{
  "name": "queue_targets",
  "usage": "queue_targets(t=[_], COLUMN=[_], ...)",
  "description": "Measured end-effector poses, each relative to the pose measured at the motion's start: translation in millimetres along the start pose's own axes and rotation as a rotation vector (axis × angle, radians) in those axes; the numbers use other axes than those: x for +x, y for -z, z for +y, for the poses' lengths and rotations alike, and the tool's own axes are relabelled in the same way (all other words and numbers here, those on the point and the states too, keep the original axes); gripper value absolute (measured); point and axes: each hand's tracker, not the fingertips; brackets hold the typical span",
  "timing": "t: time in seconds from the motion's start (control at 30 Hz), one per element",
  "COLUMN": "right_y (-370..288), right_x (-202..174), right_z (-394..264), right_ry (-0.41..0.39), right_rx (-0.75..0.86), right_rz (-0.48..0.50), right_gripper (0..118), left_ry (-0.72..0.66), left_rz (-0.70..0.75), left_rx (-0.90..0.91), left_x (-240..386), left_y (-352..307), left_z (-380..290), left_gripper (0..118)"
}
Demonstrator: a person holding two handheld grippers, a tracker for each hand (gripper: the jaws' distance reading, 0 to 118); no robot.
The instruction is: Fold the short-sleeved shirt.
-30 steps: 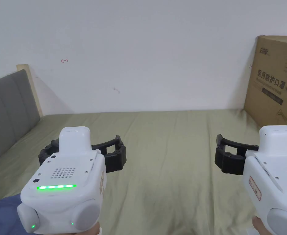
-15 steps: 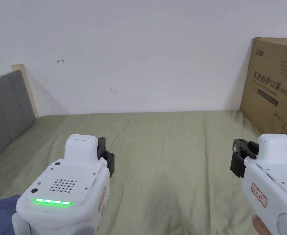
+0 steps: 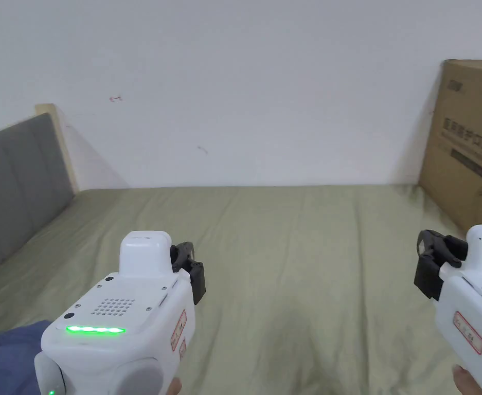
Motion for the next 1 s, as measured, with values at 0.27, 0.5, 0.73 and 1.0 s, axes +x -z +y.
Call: queue_targets(t=[0.27,0.5,0.73,1.0], right_y=[57.1,66.4,64.3,70.7], right_x=[-119.1,-178.3,-159.9,-129.0], right_z=[-13.0,-21.1,-15.9,-35.1], right_ry=[-0.015,0.037,-0.053,-0.179], right_rx=[-0.134,-0.186,-0.245,-0.369], right_rz=[0.321,0.501,0.544,0.464], right_gripper=[0,0,0,0], left_ry=[-0.023,-0.041,-0.358,-0.331], left_rz=[0.383,0.492,0.354,0.318], left_rx=[0.061,0.057,-0.190,-0.903], left_x=[-129.2,-171.2,-277.4,-364.2], left_y=[-99.8,-140.6,-85.0,44.9], left_z=[-4.8,-19.5,-12.9,-95.8], left_gripper=[0,0,0,11])
